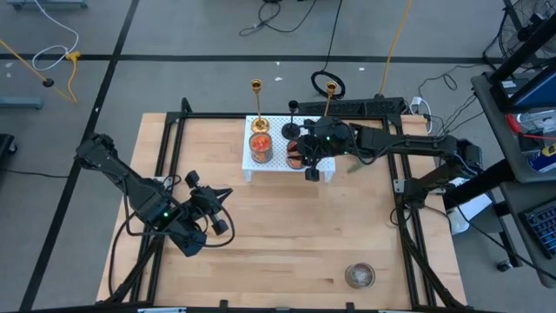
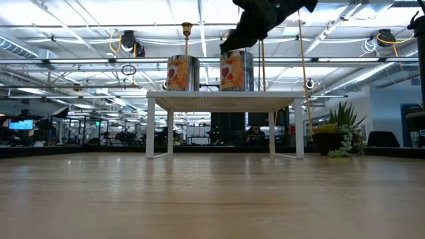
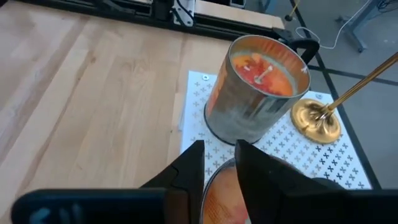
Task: Pick & Place candle stick holders
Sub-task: Put the brown scented candle on the shelf aligned with the other golden candle holder
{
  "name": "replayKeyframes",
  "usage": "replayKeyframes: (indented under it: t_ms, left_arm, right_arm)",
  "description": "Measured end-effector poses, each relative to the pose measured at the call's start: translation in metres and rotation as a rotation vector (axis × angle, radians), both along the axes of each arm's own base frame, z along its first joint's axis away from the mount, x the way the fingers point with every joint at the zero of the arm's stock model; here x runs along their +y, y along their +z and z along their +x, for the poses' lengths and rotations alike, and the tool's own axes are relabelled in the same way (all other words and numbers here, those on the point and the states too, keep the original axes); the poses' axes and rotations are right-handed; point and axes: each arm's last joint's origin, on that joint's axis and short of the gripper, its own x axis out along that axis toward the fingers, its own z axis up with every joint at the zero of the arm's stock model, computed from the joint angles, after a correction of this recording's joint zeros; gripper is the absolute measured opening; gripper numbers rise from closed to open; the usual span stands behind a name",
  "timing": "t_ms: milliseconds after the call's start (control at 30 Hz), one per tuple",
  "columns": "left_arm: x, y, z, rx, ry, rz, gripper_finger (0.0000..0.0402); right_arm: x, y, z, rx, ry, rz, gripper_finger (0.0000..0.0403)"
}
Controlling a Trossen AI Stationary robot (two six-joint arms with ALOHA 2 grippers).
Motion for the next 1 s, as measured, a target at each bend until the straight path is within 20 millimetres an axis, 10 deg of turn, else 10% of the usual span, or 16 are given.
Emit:
replayKeyframes:
  t_ms: [467, 1000]
  left_arm:
    - [0.0, 0.0, 0.0, -0.001, 0.0, 0.0, 0.0024]
    - [-0.002, 0.0, 0.002, -0.021, -0.006, -0.062, 0.0027]
  right_arm:
    - [0.091, 0.03, -0.05, 0.048, 0.17, 0.119, 0.0123]
    - [0.233, -0.067, -0.116, 0.547, 0.14, 0.663, 0.0158]
